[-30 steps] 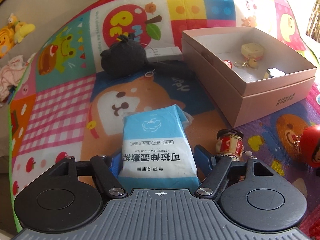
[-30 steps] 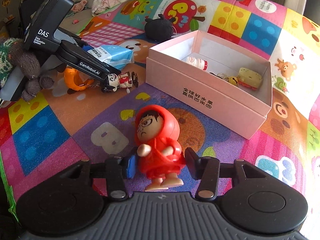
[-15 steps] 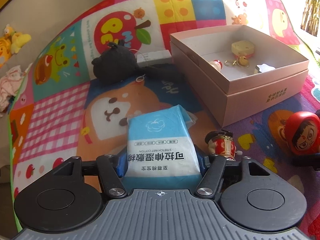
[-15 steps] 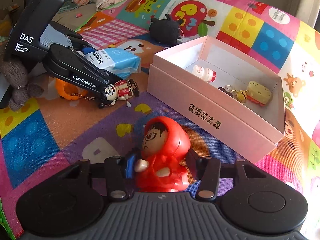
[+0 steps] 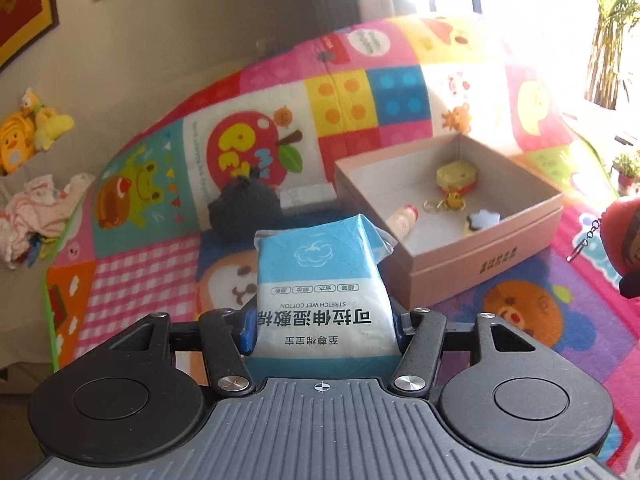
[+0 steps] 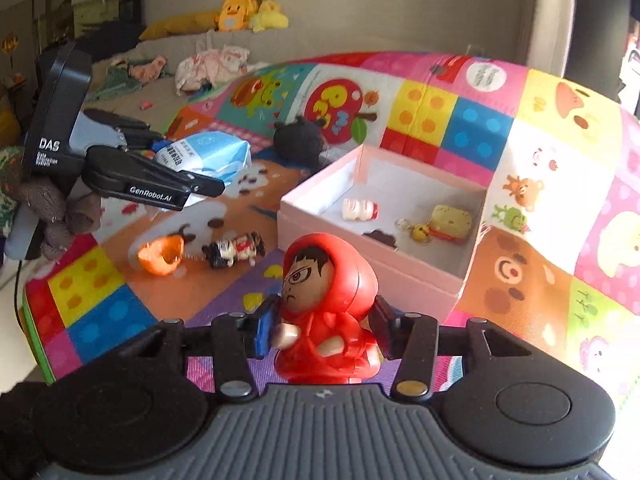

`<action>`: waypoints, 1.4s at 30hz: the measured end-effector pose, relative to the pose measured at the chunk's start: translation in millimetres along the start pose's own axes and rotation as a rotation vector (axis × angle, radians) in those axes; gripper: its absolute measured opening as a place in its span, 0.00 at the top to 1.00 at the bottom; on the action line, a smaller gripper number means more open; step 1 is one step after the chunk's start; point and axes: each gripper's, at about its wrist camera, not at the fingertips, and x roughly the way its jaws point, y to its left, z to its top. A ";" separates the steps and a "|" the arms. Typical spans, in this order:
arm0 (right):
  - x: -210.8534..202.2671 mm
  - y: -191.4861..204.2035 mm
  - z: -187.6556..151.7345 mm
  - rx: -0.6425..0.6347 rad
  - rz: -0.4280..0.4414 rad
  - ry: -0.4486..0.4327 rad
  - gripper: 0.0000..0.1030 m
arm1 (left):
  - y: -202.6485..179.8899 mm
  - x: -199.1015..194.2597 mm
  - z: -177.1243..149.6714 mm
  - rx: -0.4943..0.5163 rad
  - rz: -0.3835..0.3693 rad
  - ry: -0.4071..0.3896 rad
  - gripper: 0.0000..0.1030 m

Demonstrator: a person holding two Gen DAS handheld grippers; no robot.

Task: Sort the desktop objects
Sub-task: 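Lift the doll with the right tool while the left tool drops the wipes pack into the pink box, then lower the red doll into the pink box and open the right tool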

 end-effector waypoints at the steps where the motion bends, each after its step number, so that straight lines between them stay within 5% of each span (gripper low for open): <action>1: -14.1 -7.6 6.1 0.032 -0.001 -0.036 0.54 | -2.0 -12.8 13.0 -0.005 -0.013 -0.048 0.40; 5: -58.7 -35.4 24.3 0.132 -0.009 -0.171 0.54 | -15.1 -31.5 58.3 -0.059 -0.104 -0.151 0.40; 8: -75.1 -47.1 25.4 0.159 -0.035 -0.238 0.54 | -42.1 -11.8 89.2 -0.070 -0.171 -0.151 0.40; 13: -77.2 -67.4 10.1 0.204 -0.081 -0.261 0.54 | -87.8 69.2 115.7 -0.173 -0.287 -0.006 0.40; 21: -51.5 -105.3 -26.7 0.289 -0.121 -0.196 0.54 | -120.8 158.8 108.0 -0.286 -0.326 0.126 0.37; 28: -19.3 -119.2 -32.0 0.337 -0.095 -0.142 0.54 | -100.1 124.7 101.4 -0.235 -0.263 0.041 0.26; 32: -2.2 -115.4 -18.6 0.339 -0.068 -0.108 0.53 | -89.8 78.1 77.2 -0.139 -0.216 -0.032 0.10; 36: 22.0 -112.8 13.9 0.342 -0.010 -0.054 0.53 | -89.7 35.8 36.3 -0.056 -0.194 -0.087 0.06; 42: 95.6 -115.4 74.3 0.409 0.035 0.071 0.54 | -83.1 9.3 -24.1 -0.113 -0.245 -0.070 0.06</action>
